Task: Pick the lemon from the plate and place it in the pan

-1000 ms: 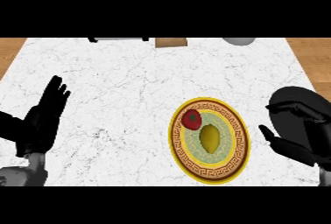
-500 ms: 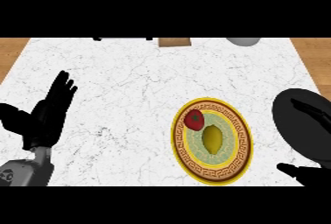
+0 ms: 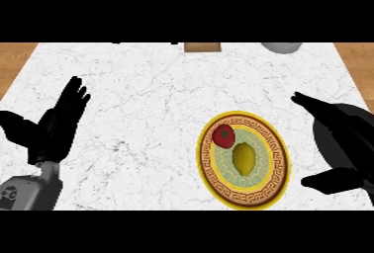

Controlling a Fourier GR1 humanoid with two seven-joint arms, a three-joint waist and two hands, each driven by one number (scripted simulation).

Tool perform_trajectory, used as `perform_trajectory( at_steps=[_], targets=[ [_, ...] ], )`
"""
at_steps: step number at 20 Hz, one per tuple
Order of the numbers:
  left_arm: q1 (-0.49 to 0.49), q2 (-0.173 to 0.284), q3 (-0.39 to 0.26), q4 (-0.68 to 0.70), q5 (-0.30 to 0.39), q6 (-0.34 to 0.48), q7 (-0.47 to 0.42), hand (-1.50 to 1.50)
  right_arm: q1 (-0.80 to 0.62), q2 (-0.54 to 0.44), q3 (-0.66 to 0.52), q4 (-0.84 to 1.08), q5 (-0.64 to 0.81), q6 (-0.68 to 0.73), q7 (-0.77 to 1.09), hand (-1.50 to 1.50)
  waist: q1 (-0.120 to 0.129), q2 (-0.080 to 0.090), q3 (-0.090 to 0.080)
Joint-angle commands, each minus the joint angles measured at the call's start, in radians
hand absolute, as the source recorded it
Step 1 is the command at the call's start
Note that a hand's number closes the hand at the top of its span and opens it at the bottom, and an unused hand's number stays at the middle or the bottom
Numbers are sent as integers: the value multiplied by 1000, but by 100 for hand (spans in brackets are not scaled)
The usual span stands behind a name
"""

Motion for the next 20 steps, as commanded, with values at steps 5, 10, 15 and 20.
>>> perform_trajectory(
  at_steps=[5,10,15,20],
  targets=[
    [-21,-29,-9,1,-22,14,7,0,-127,8,210,62,7,311,239,-150,-4,-1,-1],
    [16,-15,31,11,-16,-32,-7,0,-219,103,237,31,-7,446,407,-150,-13,-3,1],
    [-18,-25,57,-8,-40,-12,35,0,-200,126,258,-43,70,518,467,-150,-19,-5,1],
    [-33,-59,67,38,-54,-32,12,0,-202,157,308,17,243,502,437,-150,-19,-3,2]
  ],
)
